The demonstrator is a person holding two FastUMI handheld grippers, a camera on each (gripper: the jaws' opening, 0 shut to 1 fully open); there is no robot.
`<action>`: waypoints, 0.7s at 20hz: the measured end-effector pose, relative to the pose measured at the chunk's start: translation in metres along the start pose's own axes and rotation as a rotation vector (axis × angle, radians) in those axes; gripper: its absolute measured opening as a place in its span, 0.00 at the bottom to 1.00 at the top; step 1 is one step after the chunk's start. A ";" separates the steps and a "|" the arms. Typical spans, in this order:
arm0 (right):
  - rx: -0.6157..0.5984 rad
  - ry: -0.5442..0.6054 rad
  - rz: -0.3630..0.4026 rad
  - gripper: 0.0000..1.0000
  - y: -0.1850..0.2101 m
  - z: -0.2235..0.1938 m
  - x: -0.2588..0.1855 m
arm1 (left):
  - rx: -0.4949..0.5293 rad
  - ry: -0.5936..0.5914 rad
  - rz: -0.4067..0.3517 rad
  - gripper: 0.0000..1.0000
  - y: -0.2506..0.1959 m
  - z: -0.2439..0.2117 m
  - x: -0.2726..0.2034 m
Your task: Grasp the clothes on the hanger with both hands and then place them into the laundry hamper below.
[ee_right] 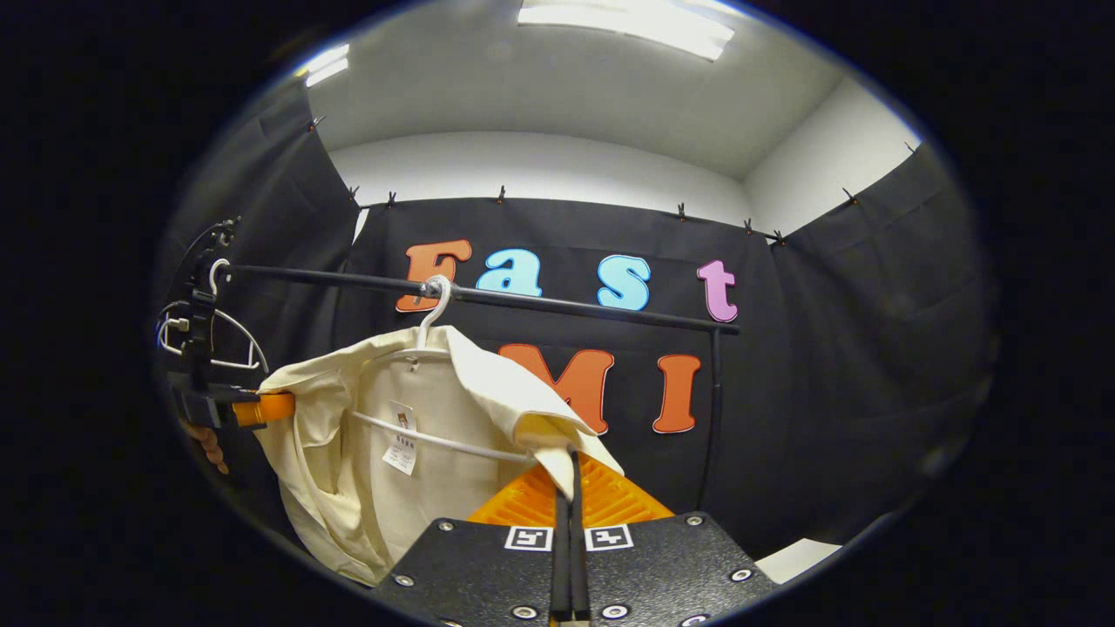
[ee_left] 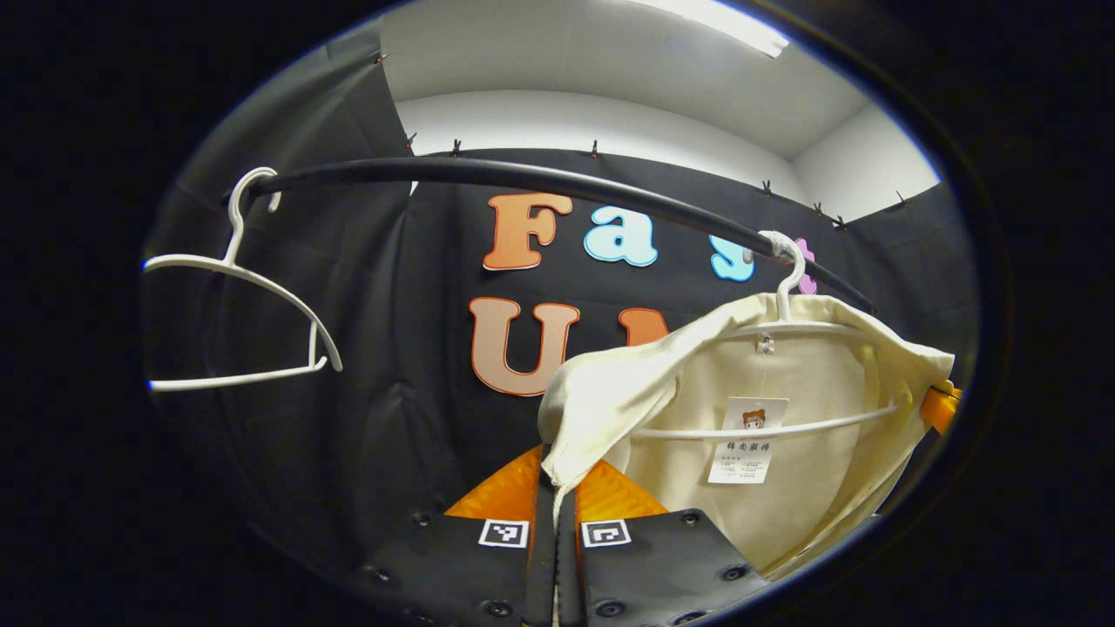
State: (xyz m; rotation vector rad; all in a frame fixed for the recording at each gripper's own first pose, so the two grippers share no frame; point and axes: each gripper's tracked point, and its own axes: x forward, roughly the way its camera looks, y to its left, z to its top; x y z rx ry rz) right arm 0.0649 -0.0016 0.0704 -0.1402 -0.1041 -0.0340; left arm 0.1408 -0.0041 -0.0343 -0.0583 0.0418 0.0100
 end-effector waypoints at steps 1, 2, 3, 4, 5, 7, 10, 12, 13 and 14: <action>-0.009 -0.001 -0.006 0.00 -0.004 0.003 0.002 | 0.004 -0.005 0.003 0.11 0.001 0.004 0.001; -0.025 -0.002 -0.015 0.00 -0.008 0.006 0.005 | 0.012 -0.012 0.008 0.11 0.003 0.009 0.001; -0.045 -0.003 -0.026 0.00 -0.013 0.008 0.008 | 0.018 -0.022 0.017 0.08 0.007 0.014 0.001; -0.060 -0.001 -0.032 0.00 -0.017 0.009 0.009 | 0.026 -0.037 0.027 0.11 0.011 0.022 0.002; -0.067 0.006 -0.032 0.00 -0.020 0.009 0.012 | 0.035 -0.047 0.036 0.11 0.015 0.025 0.002; -0.074 0.007 -0.040 0.00 -0.026 0.013 0.015 | 0.043 -0.059 0.050 0.08 0.020 0.033 0.004; -0.111 -0.022 -0.082 0.00 -0.051 0.030 0.019 | 0.037 -0.067 0.055 0.08 0.023 0.040 0.007; -0.101 -0.024 -0.101 0.00 -0.066 0.037 0.024 | 0.042 -0.078 0.053 0.08 0.025 0.046 0.011; -0.083 -0.013 -0.094 0.00 -0.066 0.036 0.028 | 0.044 -0.080 0.055 0.08 0.026 0.047 0.014; -0.076 -0.005 -0.084 0.00 -0.065 0.034 0.031 | 0.047 -0.080 0.059 0.08 0.027 0.049 0.015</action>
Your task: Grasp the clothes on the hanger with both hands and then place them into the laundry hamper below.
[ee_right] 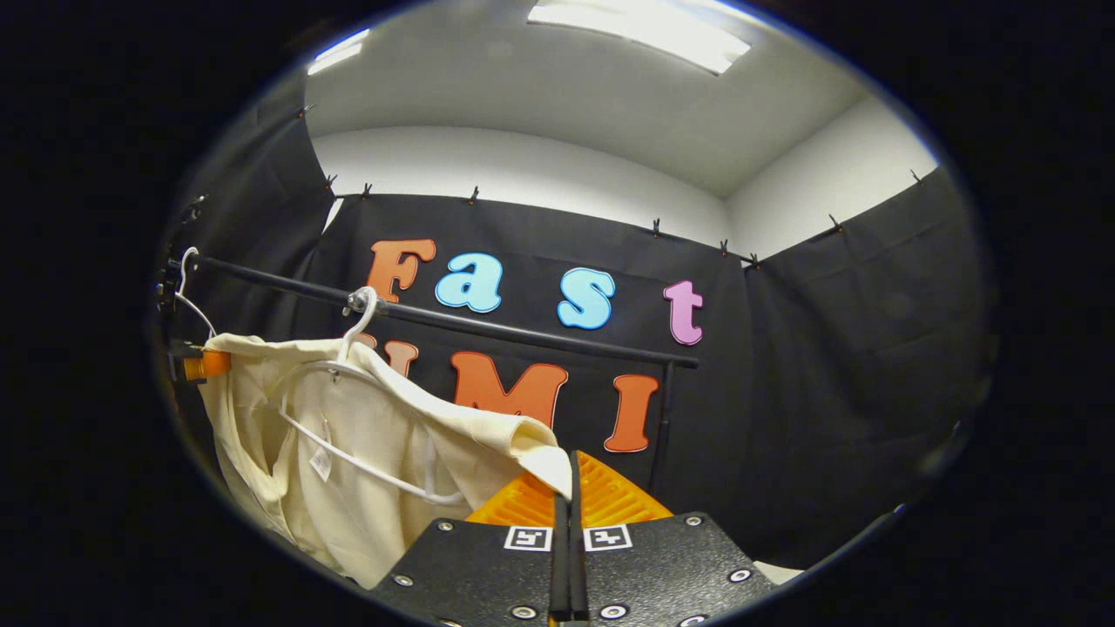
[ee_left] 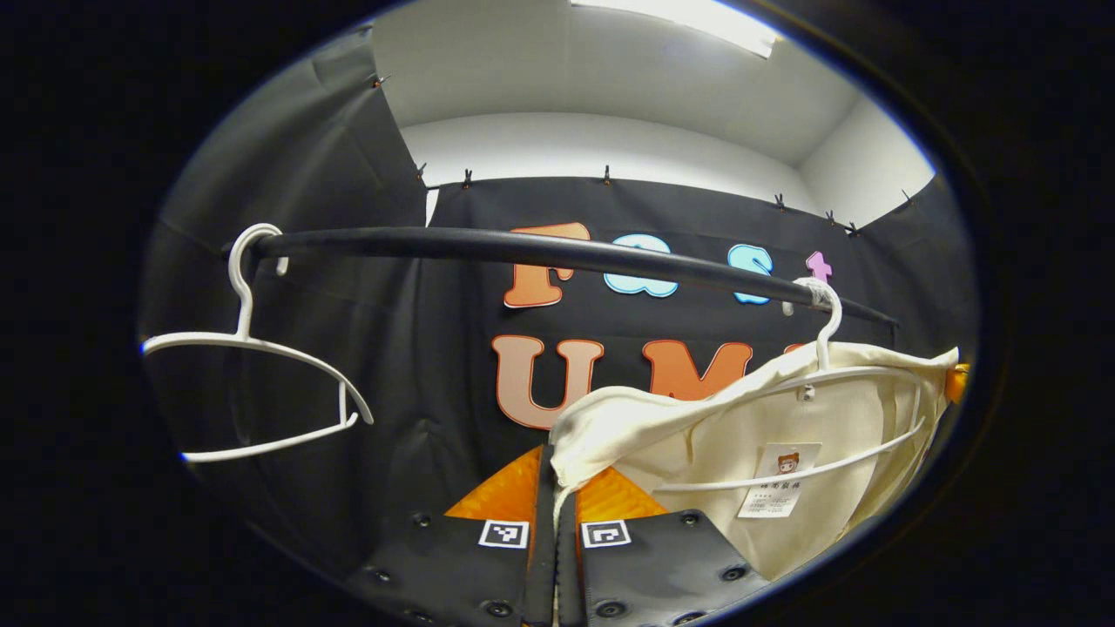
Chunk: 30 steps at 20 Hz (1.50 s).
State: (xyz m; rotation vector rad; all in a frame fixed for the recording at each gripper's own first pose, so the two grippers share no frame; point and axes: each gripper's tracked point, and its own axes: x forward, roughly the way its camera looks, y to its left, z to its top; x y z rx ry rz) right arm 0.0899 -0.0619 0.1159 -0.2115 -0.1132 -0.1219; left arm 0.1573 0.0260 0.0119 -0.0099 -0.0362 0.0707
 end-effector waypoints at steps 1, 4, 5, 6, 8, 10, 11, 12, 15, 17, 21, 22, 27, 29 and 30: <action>-0.003 0.003 0.007 0.00 0.002 -0.001 0.004 | 0.004 -0.002 0.004 0.08 0.002 0.003 0.000; 0.005 0.019 0.014 0.00 -0.002 -0.005 0.015 | 0.010 -0.013 0.016 0.08 0.003 0.010 0.001; 0.017 0.020 0.012 0.00 -0.006 -0.004 0.019 | 0.011 -0.013 0.015 0.08 0.001 0.011 0.002; 0.016 0.018 0.006 0.00 -0.011 -0.002 0.021 | 0.012 -0.016 0.011 0.08 0.000 0.012 0.002; 0.027 0.021 0.000 0.00 -0.019 0.003 0.030 | 0.023 -0.021 0.006 0.08 0.000 0.016 0.003; 0.036 0.017 0.011 0.00 -0.021 0.006 0.038 | 0.037 -0.025 0.004 0.08 0.001 0.020 0.006; 0.030 0.014 0.017 0.00 -0.022 0.006 0.042 | 0.041 -0.024 0.004 0.08 0.000 0.021 0.007; 0.033 0.019 0.025 0.00 -0.023 0.001 0.043 | 0.041 -0.023 0.006 0.08 -0.001 0.020 0.009; 0.077 0.037 0.054 0.00 -0.018 -0.025 0.047 | 0.035 -0.014 0.009 0.08 -0.003 0.013 0.014; 0.114 0.046 0.077 0.00 -0.014 -0.039 0.047 | 0.039 -0.004 0.013 0.08 -0.002 0.009 0.015; 0.209 0.090 0.146 0.00 0.003 -0.071 0.041 | 0.047 0.003 0.034 0.08 0.005 0.003 0.019; 0.221 0.095 0.155 0.00 0.006 -0.077 0.040 | 0.046 0.007 0.038 0.08 0.007 0.000 0.020; 0.252 0.119 0.189 0.00 0.032 -0.113 0.030 | 0.043 0.043 0.066 0.08 0.020 -0.022 0.026; 0.233 0.129 0.194 0.00 0.038 -0.124 0.028 | 0.040 0.056 0.066 0.08 0.023 -0.030 0.027; 0.226 0.131 0.195 0.00 0.041 -0.128 0.027 | 0.044 0.058 0.068 0.08 0.024 -0.032 0.026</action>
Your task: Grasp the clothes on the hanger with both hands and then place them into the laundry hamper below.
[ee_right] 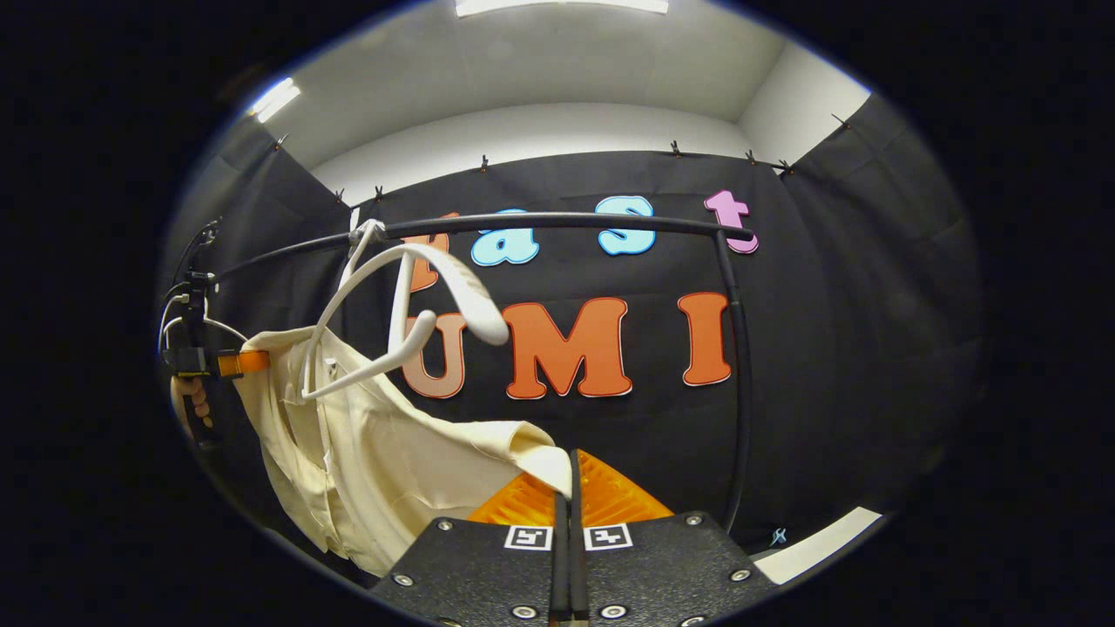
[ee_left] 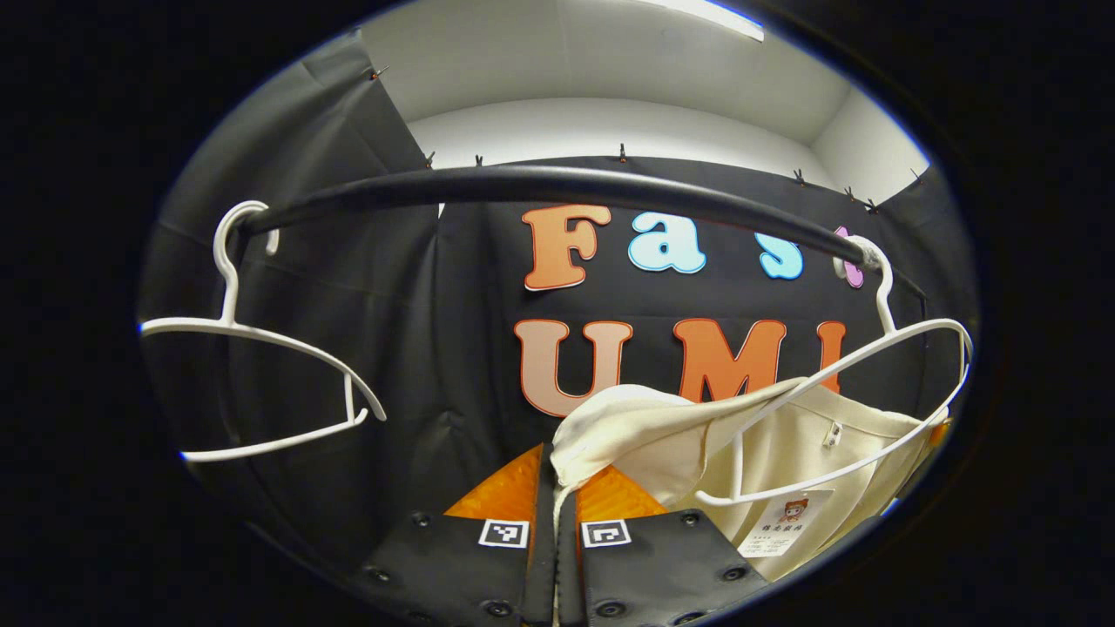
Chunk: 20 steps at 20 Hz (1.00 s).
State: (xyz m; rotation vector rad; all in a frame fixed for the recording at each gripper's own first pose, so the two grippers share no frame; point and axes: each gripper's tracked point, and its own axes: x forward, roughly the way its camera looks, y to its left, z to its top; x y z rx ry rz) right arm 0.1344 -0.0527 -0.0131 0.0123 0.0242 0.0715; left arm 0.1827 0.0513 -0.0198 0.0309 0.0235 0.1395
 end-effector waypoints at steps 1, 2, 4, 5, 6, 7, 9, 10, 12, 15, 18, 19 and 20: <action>-0.004 0.001 0.001 0.00 0.003 -0.003 -0.001 | 0.006 0.000 0.005 0.08 0.002 -0.003 0.000; -0.004 0.003 0.003 0.00 0.005 -0.006 0.000 | 0.011 -0.001 0.014 0.08 0.004 -0.004 0.001; -0.005 0.015 0.009 0.00 0.011 -0.015 0.000 | 0.012 0.008 0.042 0.08 0.016 -0.009 0.006; 0.000 0.022 0.015 0.00 0.016 -0.020 0.000 | 0.013 0.018 0.059 0.08 0.025 -0.015 0.008; 0.005 0.031 0.022 0.00 0.021 -0.025 0.001 | 0.011 0.033 0.072 0.08 0.033 -0.023 0.010; 0.012 0.038 0.027 0.00 0.025 -0.029 0.001 | 0.008 0.049 0.077 0.08 0.038 -0.031 0.012; 0.014 0.048 0.029 0.00 0.029 -0.038 0.001 | -0.001 0.081 0.068 0.08 0.041 -0.046 0.008; 0.010 0.051 0.024 0.00 0.030 -0.042 0.001 | 0.002 0.086 0.066 0.08 0.041 -0.050 0.004; -0.005 0.057 0.011 0.00 0.030 -0.051 0.001 | 0.015 0.084 0.059 0.08 0.042 -0.053 -0.002; -0.013 0.066 0.008 0.00 0.032 -0.062 -0.004 | 0.027 0.070 0.046 0.08 0.040 -0.050 -0.019; -0.020 0.073 0.014 0.00 0.039 -0.071 -0.012 | 0.058 0.038 0.030 0.08 0.037 -0.046 -0.038; -0.022 0.077 0.018 0.00 0.042 -0.074 -0.015 | 0.066 0.036 0.019 0.08 0.033 -0.047 -0.040; -0.022 0.082 0.026 0.00 0.046 -0.077 -0.016 | 0.070 0.037 0.005 0.11 0.028 -0.047 -0.043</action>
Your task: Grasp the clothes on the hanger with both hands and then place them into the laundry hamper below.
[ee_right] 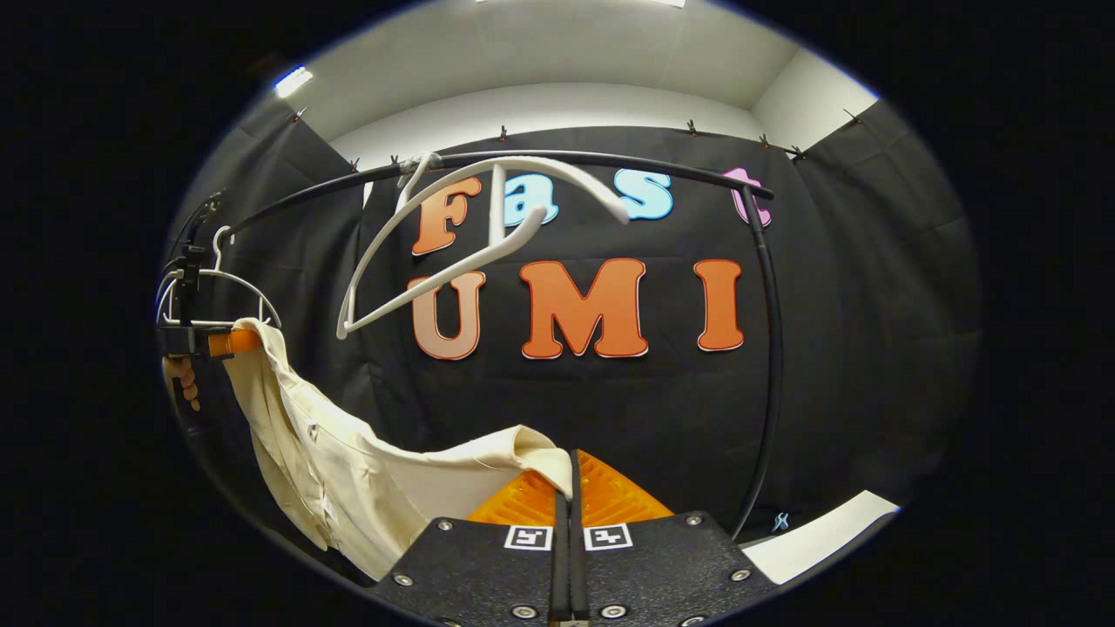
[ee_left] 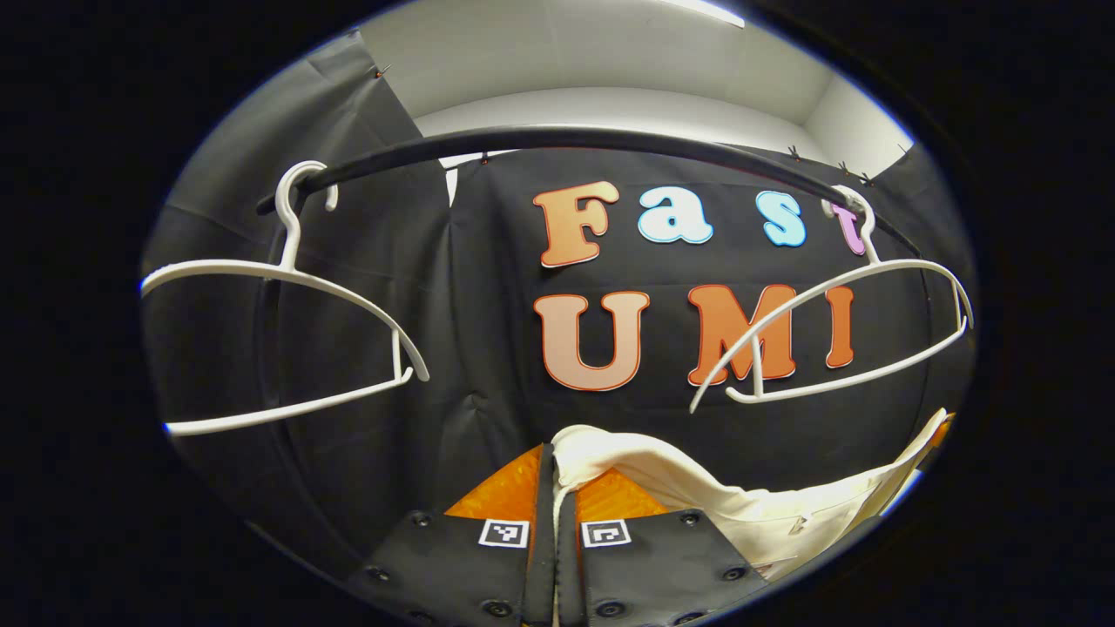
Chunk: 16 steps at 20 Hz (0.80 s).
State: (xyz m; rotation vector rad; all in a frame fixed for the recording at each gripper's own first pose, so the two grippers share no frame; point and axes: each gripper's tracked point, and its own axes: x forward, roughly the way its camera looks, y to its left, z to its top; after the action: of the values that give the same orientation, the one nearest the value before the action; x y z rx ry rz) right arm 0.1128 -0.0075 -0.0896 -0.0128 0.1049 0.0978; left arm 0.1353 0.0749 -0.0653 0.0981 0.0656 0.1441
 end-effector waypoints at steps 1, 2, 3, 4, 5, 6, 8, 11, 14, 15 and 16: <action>0.001 0.007 0.011 0.00 0.006 -0.004 -0.002 | 0.002 0.005 -0.016 0.08 -0.004 -0.001 -0.003; 0.004 0.014 0.023 0.00 0.016 -0.008 -0.005 | 0.001 0.011 -0.033 0.08 -0.010 -0.003 -0.006; 0.005 0.020 0.036 0.00 0.024 -0.012 -0.009 | 0.000 0.017 -0.050 0.08 -0.016 -0.004 -0.010; 0.003 0.022 0.047 0.00 0.032 -0.015 -0.012 | -0.002 0.024 -0.065 0.10 -0.022 -0.007 -0.012; -0.001 0.024 0.056 0.00 0.040 -0.017 -0.015 | 0.001 0.029 -0.081 0.10 -0.027 -0.011 -0.014; -0.004 0.026 0.068 0.00 0.048 -0.018 -0.015 | 0.005 0.036 -0.095 0.11 -0.030 -0.016 -0.015; -0.004 0.031 0.097 0.00 0.065 -0.027 -0.016 | 0.003 0.048 -0.123 0.08 -0.044 -0.022 -0.024; -0.002 0.039 0.141 0.00 0.093 -0.037 -0.017 | -0.004 0.067 -0.167 0.08 -0.062 -0.031 -0.035; -0.005 0.049 0.174 0.00 0.115 -0.048 -0.022 | -0.007 0.085 -0.207 0.08 -0.080 -0.044 -0.044; -0.001 0.052 0.183 0.00 0.121 -0.051 -0.024 | -0.009 0.092 -0.218 0.08 -0.085 -0.048 -0.047; 0.006 0.058 0.190 0.00 0.127 -0.056 -0.024 | -0.011 0.099 -0.226 0.08 -0.088 -0.054 -0.048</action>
State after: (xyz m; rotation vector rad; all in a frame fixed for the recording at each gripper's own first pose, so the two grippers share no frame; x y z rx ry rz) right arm 0.0708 0.1153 -0.1432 0.0002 0.1638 0.2867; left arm 0.0961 -0.0136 -0.1253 0.0719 0.1741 -0.0763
